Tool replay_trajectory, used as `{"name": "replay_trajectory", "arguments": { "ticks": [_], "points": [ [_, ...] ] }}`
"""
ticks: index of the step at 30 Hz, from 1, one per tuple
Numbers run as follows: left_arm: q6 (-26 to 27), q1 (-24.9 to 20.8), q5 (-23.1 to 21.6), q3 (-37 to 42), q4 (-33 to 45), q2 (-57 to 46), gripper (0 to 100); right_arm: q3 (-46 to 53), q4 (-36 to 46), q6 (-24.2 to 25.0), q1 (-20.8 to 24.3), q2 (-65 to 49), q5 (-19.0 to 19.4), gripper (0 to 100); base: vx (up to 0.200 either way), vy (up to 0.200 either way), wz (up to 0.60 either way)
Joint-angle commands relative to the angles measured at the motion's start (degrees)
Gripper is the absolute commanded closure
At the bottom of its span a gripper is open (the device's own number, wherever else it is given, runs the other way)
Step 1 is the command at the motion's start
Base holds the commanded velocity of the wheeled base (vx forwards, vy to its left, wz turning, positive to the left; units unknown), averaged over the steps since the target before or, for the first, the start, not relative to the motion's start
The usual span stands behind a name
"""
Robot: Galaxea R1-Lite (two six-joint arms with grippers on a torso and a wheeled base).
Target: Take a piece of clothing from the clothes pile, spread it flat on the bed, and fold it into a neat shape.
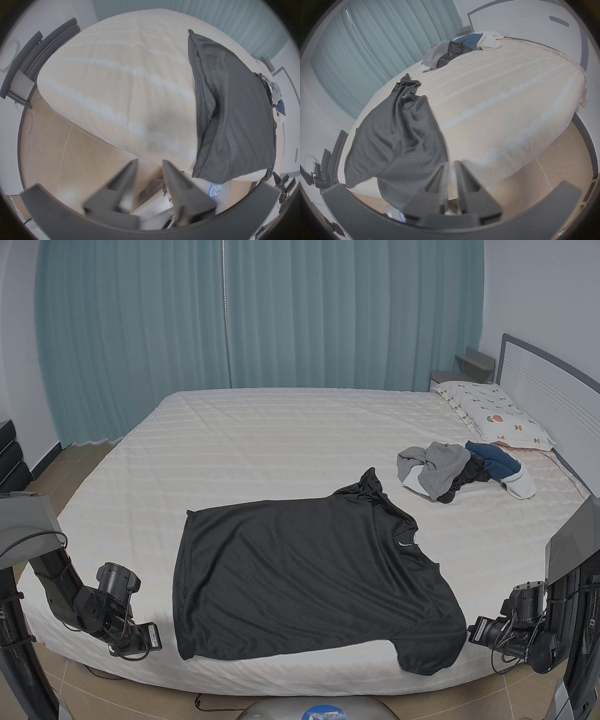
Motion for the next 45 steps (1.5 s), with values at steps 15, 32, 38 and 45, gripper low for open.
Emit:
{"name": "replay_trajectory", "arguments": {
  "ticks": [15, 32, 38, 45],
  "points": [
    [-1.35, 1.26, -8.03, -2.56, -0.29, -7.3, 0, -2.15, -0.49, 8.77, -3.26, -5.3, 9.69, 0, 0.0, 0.0, 0.0],
    [-8.21, 1.17, -9.53, -5.98, -0.47, -6.59, 0, -4.35, -0.49, 14.48, -2.73, -5.47, 10.92, 0, 0.0, 0.071, 0.0],
    [-11.28, 0.91, -9.79, -7.13, -0.65, -6.59, 0, -4.35, -0.49, 14.48, -2.82, -5.47, 11.28, 0, 0.0, 0.0, 0.0],
    [-13.04, 0.91, -12.34, -7.92, -0.73, -6.59, 0, -4.35, -0.49, 14.48, -2.64, -5.3, 11.36, 0, 0.0, 0.0, 0.0]
  ]
}}
